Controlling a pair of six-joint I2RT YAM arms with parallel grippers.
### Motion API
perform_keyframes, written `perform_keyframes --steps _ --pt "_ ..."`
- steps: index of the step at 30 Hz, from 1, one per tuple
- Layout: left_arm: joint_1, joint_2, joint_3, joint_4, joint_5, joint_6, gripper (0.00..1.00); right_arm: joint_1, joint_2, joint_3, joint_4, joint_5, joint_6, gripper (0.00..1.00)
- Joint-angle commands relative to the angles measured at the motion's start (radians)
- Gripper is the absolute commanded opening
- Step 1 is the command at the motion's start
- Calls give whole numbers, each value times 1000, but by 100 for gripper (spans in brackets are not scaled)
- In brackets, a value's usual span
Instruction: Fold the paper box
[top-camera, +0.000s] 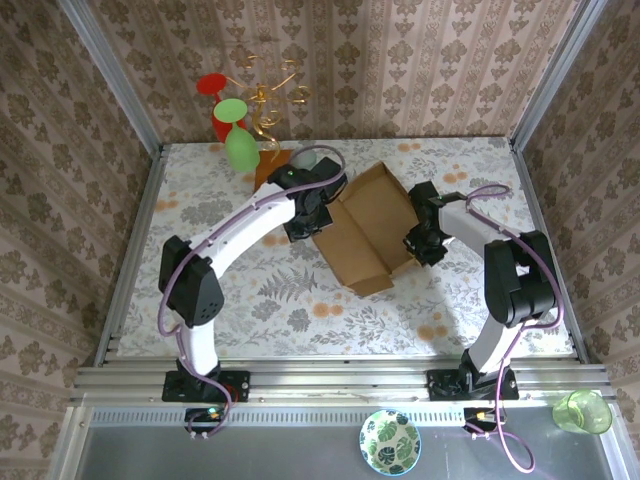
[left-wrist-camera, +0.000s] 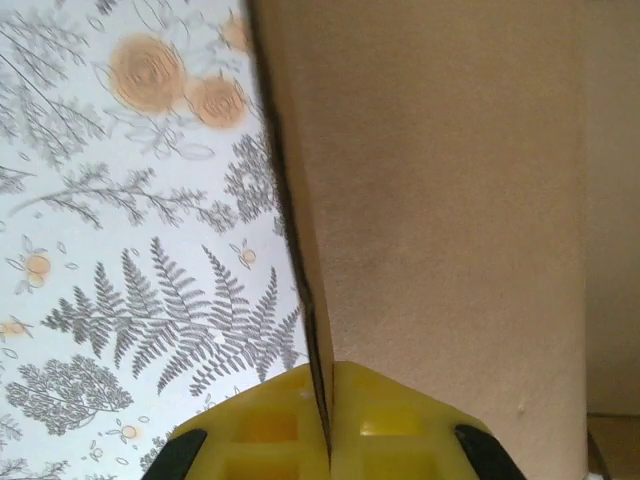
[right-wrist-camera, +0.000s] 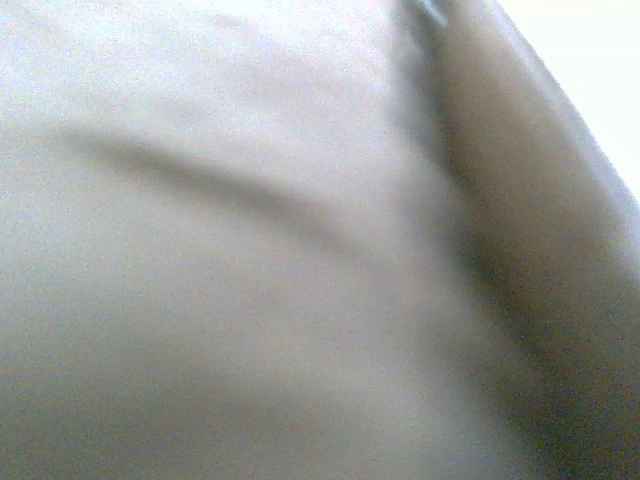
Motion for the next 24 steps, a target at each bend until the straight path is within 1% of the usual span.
perform_keyframes --steps 1,2,3,4,6,8,10,12,14,16,18,19,20,21,23,24 --pt "-8 34 99 -161 -149 118 0 28 -67 5 9 -20 -10 43" --pt "-6 49 132 -192 -186 151 0 40 -90 22 7 -21 -25 54" --pt "-5 61 162 -217 -220 189 0 54 -114 41 0 -21 -39 62" --pt "-1 71 187 -239 -245 219 0 67 -134 55 -7 -20 -45 67" --pt "9 88 238 -258 -283 314 0 97 -185 97 -22 -11 -76 72" --pt "18 102 290 -267 -321 403 0 118 -225 134 -42 4 -107 75" --pt "30 118 340 -260 -333 508 0 130 -270 147 -35 -2 -131 76" --pt "41 141 400 -262 -330 653 0 138 -315 141 10 -12 -168 76" --pt "44 144 423 -235 -346 784 0 147 -336 134 71 -34 -243 75" --pt "51 139 433 -199 -360 862 0 152 -337 133 88 -52 -306 75" --pt "62 142 465 -181 -357 922 0 149 -379 118 103 -73 -358 74" --pt "63 148 483 -172 -346 963 0 149 -385 114 103 -66 -383 73" --pt "59 150 493 -154 -331 1026 0 147 -394 107 123 -55 -433 70" --pt "53 149 493 -133 -320 1096 0 148 -402 97 152 -46 -481 67" --pt "43 147 486 -97 -288 1244 0 136 -421 50 284 -73 -622 66" --pt "47 147 482 -91 -264 1276 0 126 -429 27 365 -92 -672 66"
